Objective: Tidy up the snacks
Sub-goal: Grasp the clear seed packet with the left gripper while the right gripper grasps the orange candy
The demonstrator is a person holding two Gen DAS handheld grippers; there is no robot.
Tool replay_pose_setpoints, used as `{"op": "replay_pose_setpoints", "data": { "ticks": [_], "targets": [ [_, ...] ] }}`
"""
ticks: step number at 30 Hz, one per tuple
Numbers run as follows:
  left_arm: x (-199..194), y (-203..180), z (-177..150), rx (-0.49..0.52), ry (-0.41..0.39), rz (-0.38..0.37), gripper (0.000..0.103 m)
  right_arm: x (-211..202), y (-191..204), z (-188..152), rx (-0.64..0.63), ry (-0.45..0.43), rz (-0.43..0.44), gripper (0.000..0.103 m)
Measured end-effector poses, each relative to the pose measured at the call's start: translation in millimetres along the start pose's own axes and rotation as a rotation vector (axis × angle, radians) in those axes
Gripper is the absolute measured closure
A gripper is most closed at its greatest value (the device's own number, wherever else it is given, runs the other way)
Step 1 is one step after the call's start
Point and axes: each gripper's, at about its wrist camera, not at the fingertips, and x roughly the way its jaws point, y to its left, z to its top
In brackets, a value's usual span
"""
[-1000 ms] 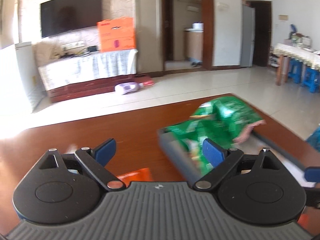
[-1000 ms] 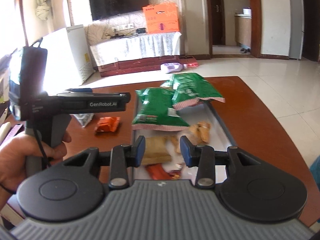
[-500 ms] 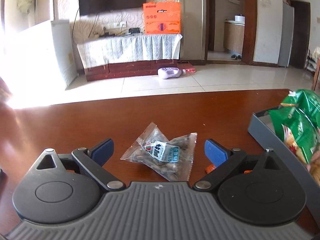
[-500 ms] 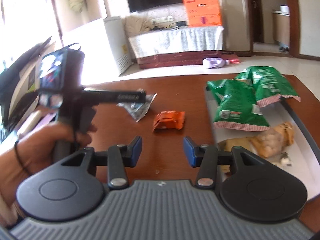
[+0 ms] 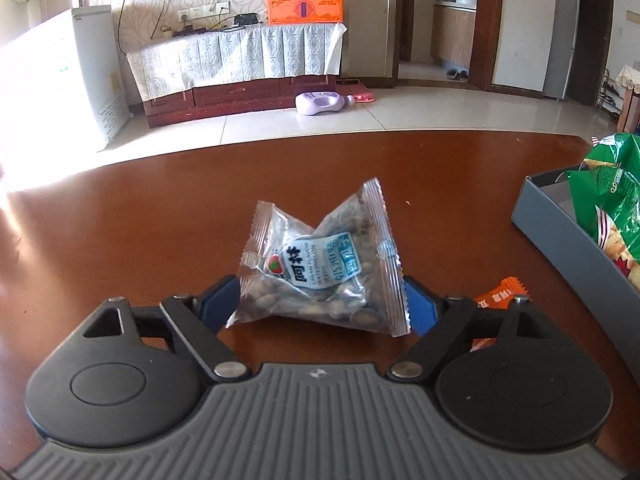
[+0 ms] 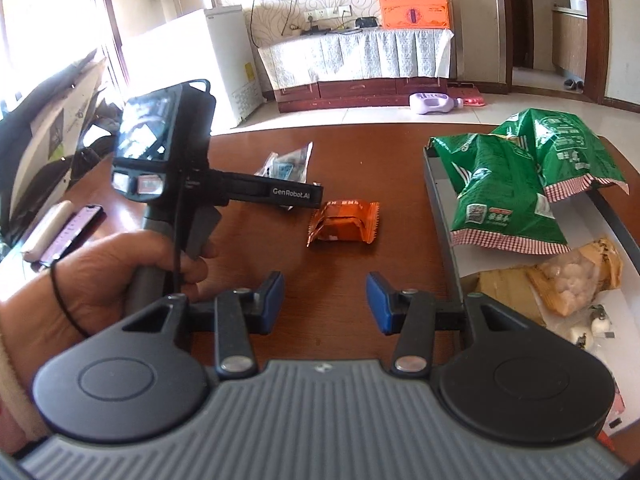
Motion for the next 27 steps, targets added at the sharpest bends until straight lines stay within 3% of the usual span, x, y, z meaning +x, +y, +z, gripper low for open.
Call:
{"op": "replay_pose_setpoints", "data": {
  "ticks": [2,5,14,17,20,24,27],
  "targets": [
    [-4.7,2.0,-0.4,0.020,-0.022,0.020,0.035,7.1,7.1,0.7,-0.021,0.011,-0.024,0.051],
    [-8.8,13.1,-2.1,0.006,-0.023,0.026,0.039,23.3,17.4,4.4,-0.034,0.033,-0.070,0.037],
    [-19.1,52.2,-7.6,-0.039,-0.015,0.020,0.040,86.5,26.3,22.9,-0.003,0.114,-0.193,0.036],
    [-20.1,56.7,-8.6,-0.032,-0.016,0.015,0.040,102.5,25.9,27.5,-0.005,0.108,-0.240,0.023],
    [-18.4,56.0,-8.8,-0.040,-0.013,0.010,0.039,113.6,24.1,32.7,0.007,0.100,-0.242,0.022],
    [-19.5,54.1,-9.1,-0.042,-0.013,0.009,0.039,117.8,21.5,37.0,-0.005,0.102,-0.212,0.023],
    [-19.0,53.7,-9.0,-0.036,-0.014,0.011,0.039,108.3,22.3,34.0,-0.017,0.090,-0.193,0.053]
  ]
}}
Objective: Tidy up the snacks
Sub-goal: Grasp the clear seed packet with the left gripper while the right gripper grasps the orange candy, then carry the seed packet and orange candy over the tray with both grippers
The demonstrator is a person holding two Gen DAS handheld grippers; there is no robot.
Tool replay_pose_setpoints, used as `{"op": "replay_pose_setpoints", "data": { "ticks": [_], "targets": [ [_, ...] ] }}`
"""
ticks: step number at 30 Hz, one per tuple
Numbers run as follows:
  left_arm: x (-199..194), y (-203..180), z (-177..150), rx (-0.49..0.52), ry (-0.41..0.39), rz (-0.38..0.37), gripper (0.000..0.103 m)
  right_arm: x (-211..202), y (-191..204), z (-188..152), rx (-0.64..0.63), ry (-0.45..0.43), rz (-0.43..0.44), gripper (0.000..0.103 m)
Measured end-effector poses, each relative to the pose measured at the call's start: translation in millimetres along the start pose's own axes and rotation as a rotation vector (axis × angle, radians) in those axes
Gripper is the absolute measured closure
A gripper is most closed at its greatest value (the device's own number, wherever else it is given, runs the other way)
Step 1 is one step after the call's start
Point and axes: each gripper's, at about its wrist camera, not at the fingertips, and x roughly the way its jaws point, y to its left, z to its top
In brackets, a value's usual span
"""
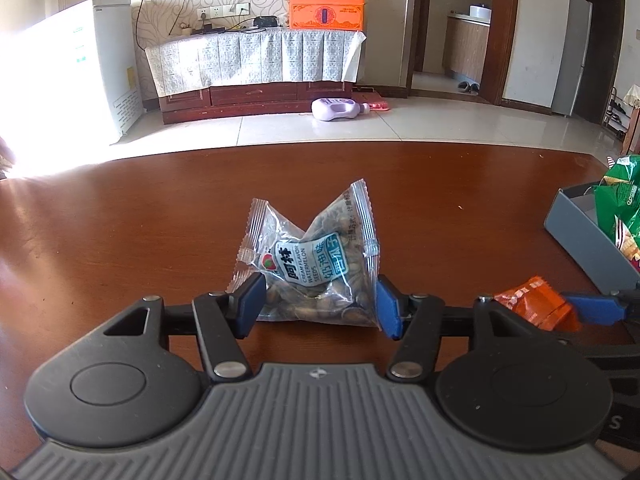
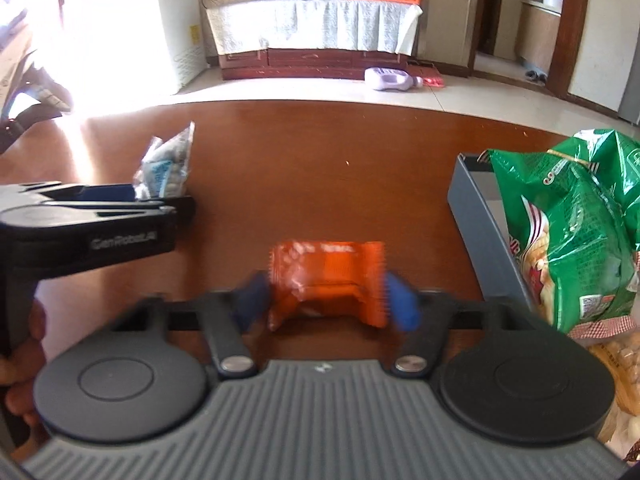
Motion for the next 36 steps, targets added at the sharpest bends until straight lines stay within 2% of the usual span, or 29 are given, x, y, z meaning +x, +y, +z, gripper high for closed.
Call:
{"op": "replay_pose_setpoints", "data": {
  "ticks": [1,3,4,5,6,11,16,19,24,25,29,32,34,36],
  "targets": [
    [0.1,-1.1,-0.5,0.006,-0.002,0.003,0.039,-2.9,0.0,-1.6,-0.001,0.001,0.009,0.061],
    [-0.7,-6.0,-3.7,0.018,-0.010,0.012,0.042,-9.2,3.1,-6.2,-0.023,0.004,0.012,0.061],
    [-1.6,-8.6,-4.6,0.025,-0.015,0.014,0.046,-12.8,4.6,-8.9,-0.034,0.006,0.016,0.061],
    [-2.6,-10.8,-5.0,0.030,-0.017,0.006,0.055,-17.0,6.8,-9.7,-0.042,0.010,0.025,0.061],
    [-3.8,-13.7,-5.7,0.032,-0.019,-0.004,0.058,-22.6,7.1,-12.3,-0.045,0.010,0.036,0.061],
    [-6.6,-29.0,-12.7,0.068,-0.032,0.028,0.062,-61.3,5.8,-28.9,-0.075,-0.011,0.063,0.061],
    [-13.9,-37.2,-19.0,0.040,-0.038,0.028,0.067,-101.8,-2.9,-38.8,-0.087,-0.034,0.091,0.061],
    [-25.3,-39.3,-19.8,-0.011,-0.044,0.005,0.070,-122.6,-9.8,-46.8,-0.057,-0.073,0.101,0.061],
    [-44.4,-52.8,-26.4,-0.015,-0.043,0.017,0.073,-135.3,-13.6,-54.0,-0.053,-0.101,0.126,0.061],
    [-48.2,-55.1,-29.4,-0.008,-0.042,0.026,0.079,-137.0,-14.4,-55.1,-0.054,-0.103,0.132,0.061],
    [-68.2,-64.7,-36.9,0.008,-0.051,0.040,0.082,-144.7,-23.5,-56.2,-0.039,-0.109,0.168,0.061],
    [-82.9,-65.3,-41.8,-0.003,-0.047,0.034,0.082,-146.9,-29.9,-55.7,-0.021,-0.110,0.189,0.061],
    [-89.3,-66.2,-46.0,0.014,-0.050,0.069,0.081,-149.9,-33.5,-56.9,-0.010,-0.111,0.199,0.061],
    [-86.0,-58.8,-48.1,0.023,-0.032,0.092,0.054,-152.3,-37.3,-57.6,-0.003,-0.116,0.209,0.061]
  ]
}}
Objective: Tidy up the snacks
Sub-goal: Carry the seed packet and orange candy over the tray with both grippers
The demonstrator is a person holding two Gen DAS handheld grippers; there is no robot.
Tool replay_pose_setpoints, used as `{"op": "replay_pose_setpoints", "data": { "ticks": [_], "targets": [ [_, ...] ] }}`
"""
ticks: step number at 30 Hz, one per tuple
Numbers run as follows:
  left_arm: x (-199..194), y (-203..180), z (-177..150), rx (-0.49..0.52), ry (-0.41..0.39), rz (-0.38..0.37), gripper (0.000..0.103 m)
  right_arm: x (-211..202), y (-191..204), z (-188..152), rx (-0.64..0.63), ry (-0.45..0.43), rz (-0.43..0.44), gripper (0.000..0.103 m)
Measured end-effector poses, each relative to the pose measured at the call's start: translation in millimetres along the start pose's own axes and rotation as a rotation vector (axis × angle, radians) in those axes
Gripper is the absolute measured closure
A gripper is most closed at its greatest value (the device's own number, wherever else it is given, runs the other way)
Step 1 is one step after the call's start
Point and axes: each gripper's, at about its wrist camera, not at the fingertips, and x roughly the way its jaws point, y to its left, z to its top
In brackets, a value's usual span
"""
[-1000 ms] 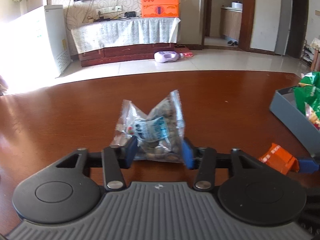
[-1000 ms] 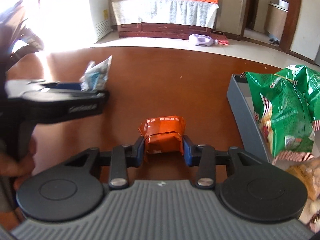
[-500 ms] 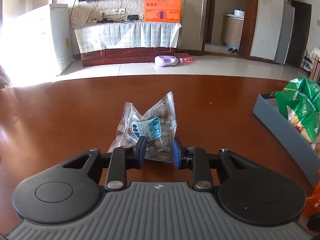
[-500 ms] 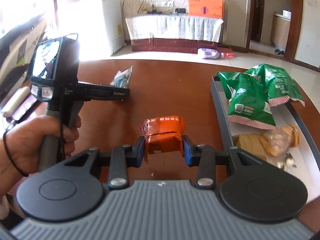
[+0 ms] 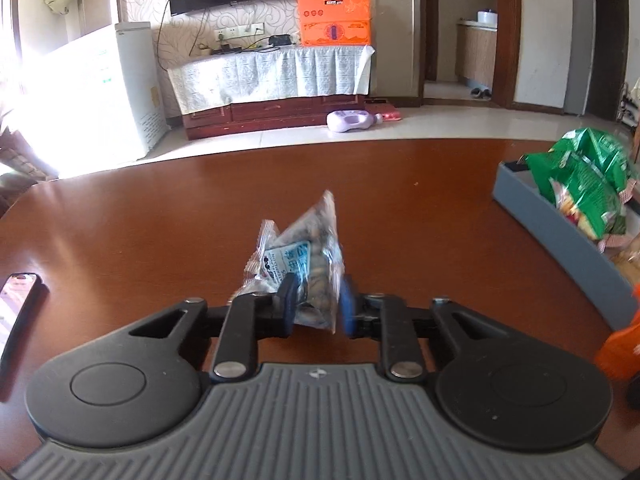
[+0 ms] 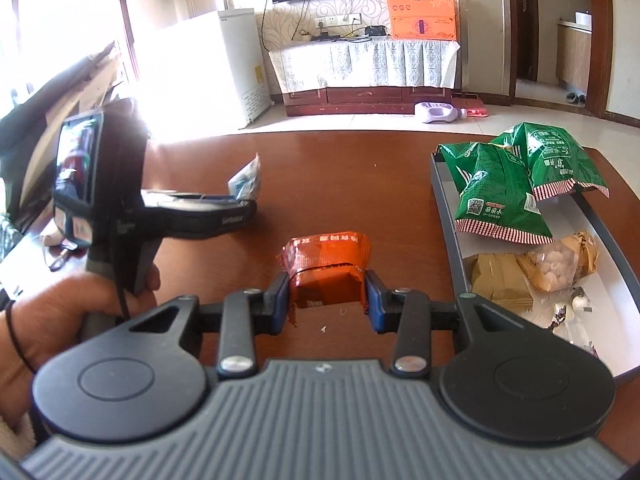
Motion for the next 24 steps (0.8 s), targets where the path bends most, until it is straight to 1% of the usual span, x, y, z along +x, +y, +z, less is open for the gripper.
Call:
{"op": "replay_pose_setpoints", "data": {
  "ticks": [1,2,3,4,6,9,11,12,15,16,18,19,20,21,23,24],
  "targets": [
    [3.4,1.5,-1.7,0.000,0.010,0.024,0.018,-1.7,-2.0,-0.2,0.003,-0.001,0.004,0.061],
    [5.6,3.2,-3.9,0.005,0.002,0.067,0.003,-3.0,-3.2,-1.3,0.006,-0.001,0.007,0.061],
    [5.9,3.2,-4.2,0.024,-0.018,0.110,0.003,-3.4,-5.1,-2.2,0.011,0.000,0.009,0.061],
    [6.5,1.2,-3.3,0.048,-0.026,0.134,0.003,-3.6,-7.2,-2.2,0.017,0.002,0.012,0.061],
    [9.0,-0.1,-0.1,0.080,-0.035,0.143,0.003,-4.7,-8.9,-2.9,0.028,0.003,0.015,0.061],
    [24.0,-1.0,0.5,0.086,0.019,0.140,0.002,-1.9,-13.6,-0.3,0.032,0.004,0.017,0.061],
    [37.5,3.0,-0.2,0.068,0.063,0.124,0.000,0.1,-13.1,-0.2,0.030,0.010,0.020,0.061],
    [40.5,6.2,1.1,0.047,0.065,0.112,0.000,1.6,-13.0,0.1,0.028,0.013,0.020,0.061],
    [51.7,23.7,5.3,-0.039,0.097,0.035,0.000,5.4,-10.9,0.0,0.018,0.019,0.024,0.061],
    [54.2,29.1,4.8,-0.057,0.101,0.017,0.001,6.1,-9.4,-0.2,0.013,0.020,0.024,0.061],
    [50.5,29.4,5.7,-0.040,0.076,0.002,0.023,7.5,-5.7,-0.1,-0.001,0.021,0.024,0.061],
    [47.3,26.7,7.4,-0.024,0.072,-0.021,0.037,7.7,-4.2,0.1,-0.008,0.019,0.023,0.061],
    [43.3,21.3,7.1,0.002,0.055,-0.022,0.050,7.6,-1.6,0.3,-0.015,0.015,0.021,0.061],
    [40.3,14.7,5.9,0.037,0.045,-0.026,0.058,7.3,-0.4,0.4,-0.020,0.011,0.020,0.061],
    [37.6,3.1,3.7,0.071,0.036,-0.018,0.061,5.7,1.8,0.9,-0.027,0.004,0.017,0.061],
    [35.9,0.2,3.6,0.069,0.032,-0.024,0.061,4.9,2.3,1.1,-0.030,0.003,0.015,0.061]
  ]
}}
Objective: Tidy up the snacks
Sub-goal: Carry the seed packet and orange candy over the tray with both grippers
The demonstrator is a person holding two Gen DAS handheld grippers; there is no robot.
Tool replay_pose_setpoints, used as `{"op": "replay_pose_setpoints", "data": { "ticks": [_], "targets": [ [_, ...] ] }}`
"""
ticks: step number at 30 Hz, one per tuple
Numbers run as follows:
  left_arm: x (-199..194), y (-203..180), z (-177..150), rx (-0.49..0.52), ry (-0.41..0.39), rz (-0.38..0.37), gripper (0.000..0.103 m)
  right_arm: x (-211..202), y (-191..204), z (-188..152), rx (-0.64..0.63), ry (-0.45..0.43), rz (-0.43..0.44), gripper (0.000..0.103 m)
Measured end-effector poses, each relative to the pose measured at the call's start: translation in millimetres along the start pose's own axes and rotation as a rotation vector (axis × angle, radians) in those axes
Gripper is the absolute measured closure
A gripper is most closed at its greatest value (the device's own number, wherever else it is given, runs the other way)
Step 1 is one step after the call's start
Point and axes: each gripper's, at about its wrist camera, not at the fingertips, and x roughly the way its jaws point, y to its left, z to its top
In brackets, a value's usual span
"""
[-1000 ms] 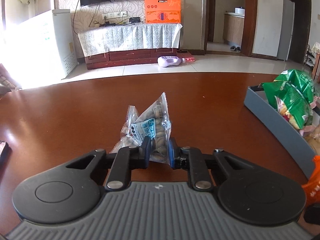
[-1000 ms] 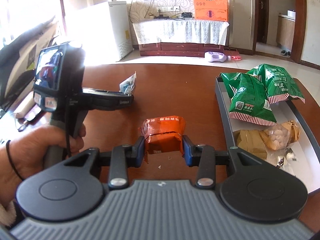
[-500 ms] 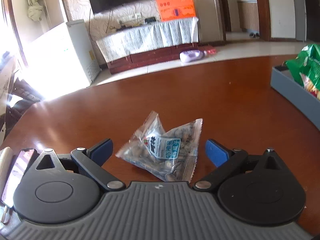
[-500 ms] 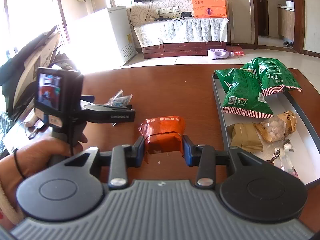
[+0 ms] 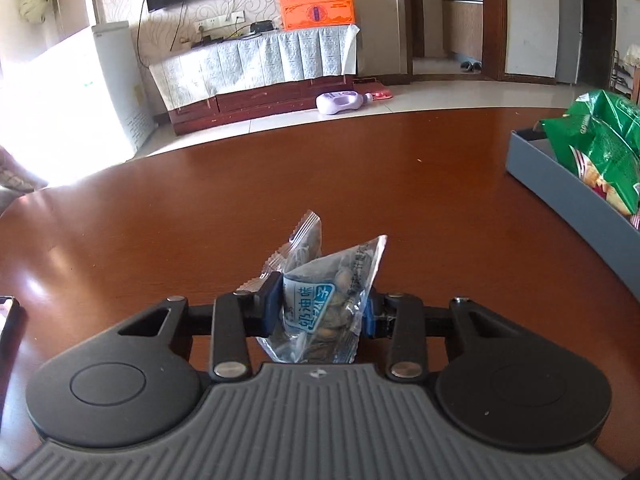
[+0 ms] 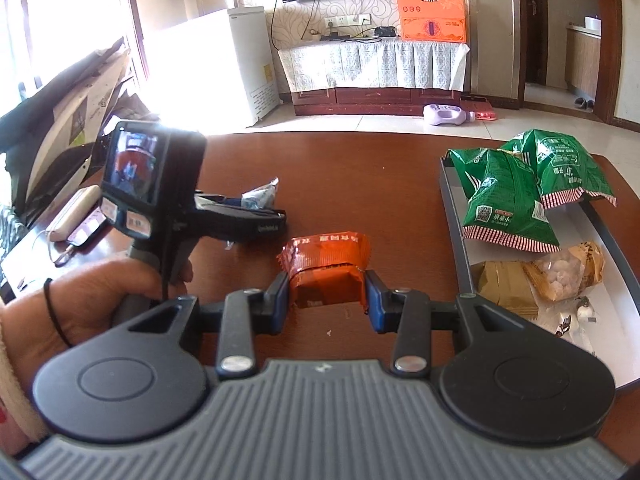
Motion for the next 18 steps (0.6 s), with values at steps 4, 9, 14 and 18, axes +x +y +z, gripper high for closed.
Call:
{"op": "replay_pose_setpoints", "data": {
  "ticks": [4,9,14,18],
  "targets": [
    [-8.2,-3.1,2.5,-0.032,-0.024,-0.029,0.067,-3.7,-1.9,0.3,0.000,-0.004,-0.011,0.061],
    [-20.6,-12.0,8.7,-0.043,-0.068,-0.040,0.068,-13.5,-9.2,2.6,0.014,-0.031,-0.020,0.061],
    [-33.9,-28.9,18.1,-0.032,-0.093,-0.053,0.068,-18.4,-13.5,2.3,0.012,-0.039,-0.022,0.061],
    [-42.6,-43.2,24.7,-0.015,-0.108,-0.067,0.068,-25.0,-18.3,1.8,0.020,-0.053,-0.026,0.061]
  ]
}}
